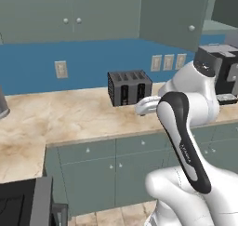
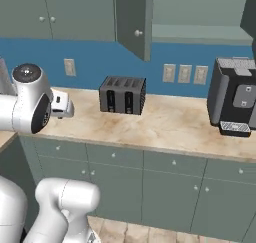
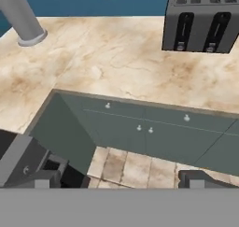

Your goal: Close all open cabinet doors.

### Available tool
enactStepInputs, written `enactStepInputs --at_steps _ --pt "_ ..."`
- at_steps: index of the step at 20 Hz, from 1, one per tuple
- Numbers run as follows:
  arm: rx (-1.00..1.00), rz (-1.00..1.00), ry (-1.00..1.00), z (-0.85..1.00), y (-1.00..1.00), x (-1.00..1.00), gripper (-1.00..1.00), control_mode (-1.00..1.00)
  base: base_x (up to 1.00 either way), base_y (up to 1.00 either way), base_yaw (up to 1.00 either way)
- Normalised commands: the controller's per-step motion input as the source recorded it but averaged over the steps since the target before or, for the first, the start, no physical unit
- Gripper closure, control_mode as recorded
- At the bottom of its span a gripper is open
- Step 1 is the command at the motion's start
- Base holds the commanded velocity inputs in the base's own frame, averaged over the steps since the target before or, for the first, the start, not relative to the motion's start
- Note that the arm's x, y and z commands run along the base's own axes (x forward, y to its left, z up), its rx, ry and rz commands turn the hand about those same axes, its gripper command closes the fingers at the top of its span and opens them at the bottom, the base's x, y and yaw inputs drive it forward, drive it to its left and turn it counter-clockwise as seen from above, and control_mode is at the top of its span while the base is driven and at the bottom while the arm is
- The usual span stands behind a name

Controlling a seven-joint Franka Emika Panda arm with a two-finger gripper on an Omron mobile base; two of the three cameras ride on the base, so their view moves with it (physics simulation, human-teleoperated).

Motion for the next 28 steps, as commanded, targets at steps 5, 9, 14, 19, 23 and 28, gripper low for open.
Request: enactStepInputs --at_steps 5,9,14,19,23,28 --pt "0.0 0.0 0.0 0.0 0.0 0.0 -1.0 1.0 -0.25 -0.24 -0.19" --pt "0.0 0.0 0.0 0.0 0.0 0.0 -1.0 1.0 -0.14 -0.41 -0.1" --pt "0.0 0.0 0.0 0.0 0.0 0.0 -1.0 1.0 -0.08 -0.54 -0.04" --pt "0.0 0.0 0.0 0.0 0.0 0.0 -1.0 1.0 -0.01 -0.64 0.0" --pt "0.0 0.0 0.0 0.0 0.0 0.0 -1.0 1.0 0.04 -0.63 0.0" --pt "0.0 0.0 0.0 0.0 0.0 0.0 -1.0 1.0 0.12 -0.55 0.0"
